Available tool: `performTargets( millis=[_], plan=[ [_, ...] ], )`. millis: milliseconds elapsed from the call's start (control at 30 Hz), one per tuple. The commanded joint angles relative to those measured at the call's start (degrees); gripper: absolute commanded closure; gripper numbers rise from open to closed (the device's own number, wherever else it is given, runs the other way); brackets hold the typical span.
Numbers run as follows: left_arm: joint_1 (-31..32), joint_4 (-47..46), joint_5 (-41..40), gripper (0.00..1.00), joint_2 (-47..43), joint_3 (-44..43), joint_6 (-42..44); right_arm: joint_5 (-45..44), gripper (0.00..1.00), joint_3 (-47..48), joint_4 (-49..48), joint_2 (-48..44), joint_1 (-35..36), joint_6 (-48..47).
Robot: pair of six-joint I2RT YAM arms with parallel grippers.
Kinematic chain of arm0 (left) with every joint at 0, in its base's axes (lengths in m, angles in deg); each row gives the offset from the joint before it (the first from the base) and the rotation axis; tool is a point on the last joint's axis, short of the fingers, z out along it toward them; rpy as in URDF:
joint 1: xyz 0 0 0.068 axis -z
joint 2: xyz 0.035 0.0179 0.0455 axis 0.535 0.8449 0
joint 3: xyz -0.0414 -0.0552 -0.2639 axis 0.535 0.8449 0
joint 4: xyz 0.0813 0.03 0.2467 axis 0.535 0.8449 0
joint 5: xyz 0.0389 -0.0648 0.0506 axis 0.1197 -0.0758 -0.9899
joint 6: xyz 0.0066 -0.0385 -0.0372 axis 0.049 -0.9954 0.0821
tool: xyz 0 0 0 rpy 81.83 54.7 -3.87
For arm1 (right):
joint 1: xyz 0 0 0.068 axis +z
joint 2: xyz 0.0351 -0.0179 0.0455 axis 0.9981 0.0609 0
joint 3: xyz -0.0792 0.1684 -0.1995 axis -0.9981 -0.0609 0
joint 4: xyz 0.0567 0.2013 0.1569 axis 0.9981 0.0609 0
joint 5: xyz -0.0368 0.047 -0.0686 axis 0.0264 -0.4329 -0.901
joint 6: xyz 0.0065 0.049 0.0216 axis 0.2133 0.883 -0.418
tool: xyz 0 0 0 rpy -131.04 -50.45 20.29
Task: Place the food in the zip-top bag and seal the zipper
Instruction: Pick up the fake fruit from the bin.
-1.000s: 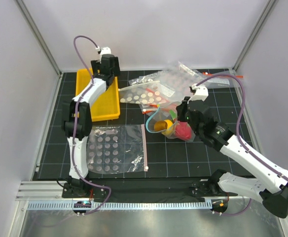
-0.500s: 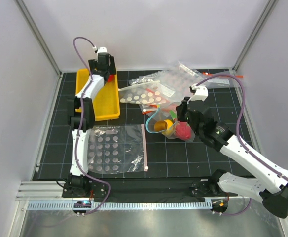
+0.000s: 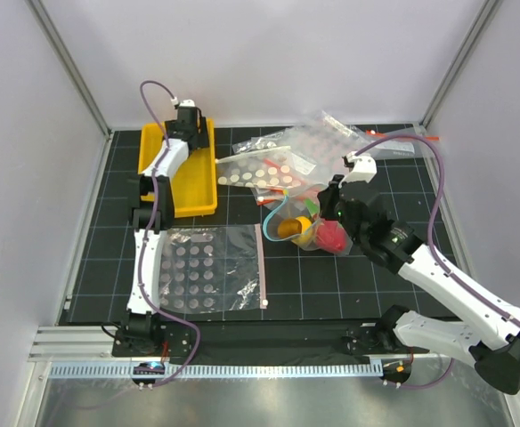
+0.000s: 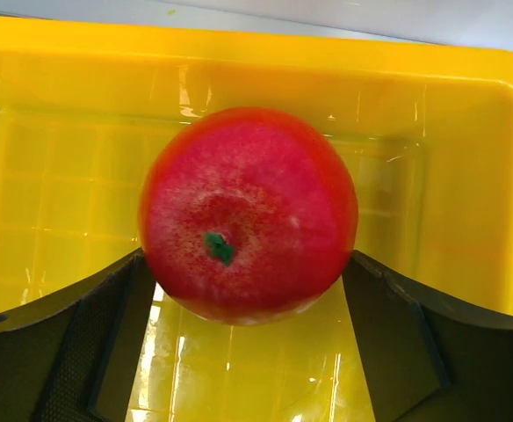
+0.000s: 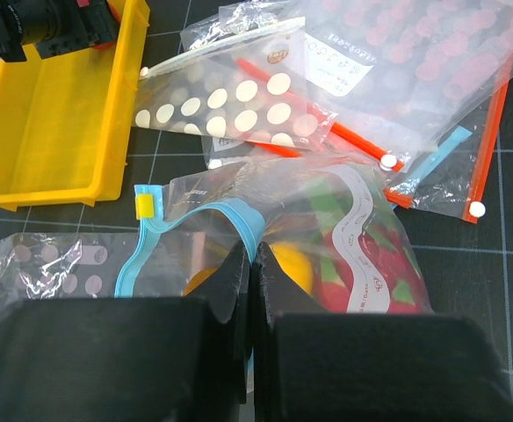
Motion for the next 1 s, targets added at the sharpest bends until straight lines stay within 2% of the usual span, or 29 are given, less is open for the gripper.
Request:
performTargets(
  millis=[0, 133, 200, 267, 300, 333, 400, 767, 867, 900, 933, 967],
  plan=[
    [-0.9, -0.1, 1.6, 0.14, -0.8, -2.6, 0.1, -0.2, 0.99, 0.2, -3.9, -2.0, 0.2, 0.6],
    [-1.7, -0.8, 2.8, 0.29, -0.8, -2.6, 0.9, -0.6, 0.99, 0.1, -3.9, -2.7, 0.1, 0.5],
    [-1.8, -1.2, 2.4, 0.3, -0.9, -2.2, 1.7, -0.5, 0.99, -0.1, -4.1, -2.8, 0.2, 0.5],
    [-2.1, -1.3, 1.6, 0.22, -1.1, -1.9, 2.3, -0.4, 0.99, 0.0, -4.2, -2.3, 0.2, 0.5],
    [-2.4, -1.4, 1.4, 0.16, -1.2, -1.8, 2.4, -0.4, 0.99, 0.1, -4.1, -2.2, 0.2, 0.5],
    [-2.6, -1.4, 1.3, 0.05, -1.3, -1.6, 2.5, -0.4, 0.99, 0.1, -3.9, -2.1, 0.1, 0.5],
    [-3.2, -1.9, 1.4, 0.0, -1.3, -1.7, 2.9, -0.3, 0.99, 0.1, -4.0, -2.0, 0.2, 0.5],
    [-4.4, -9.4, 5.3, 0.0, 1.3, -2.7, 4.9, 0.3, 0.99, 0.3, -4.0, -1.8, 0.2, 0.4],
    [-4.4, -10.6, 5.7, 0.1, 2.1, -3.8, 5.4, 0.4, 0.99, 0.2, -3.9, -2.1, 0.2, 0.4],
    [-4.3, -10.5, 5.8, 0.16, 2.3, -4.0, 5.4, 0.5, 0.99, 0.3, -4.0, -2.2, 0.2, 0.4],
    [-4.3, -10.5, 6.0, 0.27, 2.3, -4.2, 5.4, 0.4, 0.99, 0.2, -4.0, -2.2, 0.2, 0.4],
    [-4.3, -10.4, 6.0, 0.32, 2.1, -3.7, 5.3, 0.4, 0.99, 0.3, -4.0, -2.2, 0.2, 0.4]
  ],
)
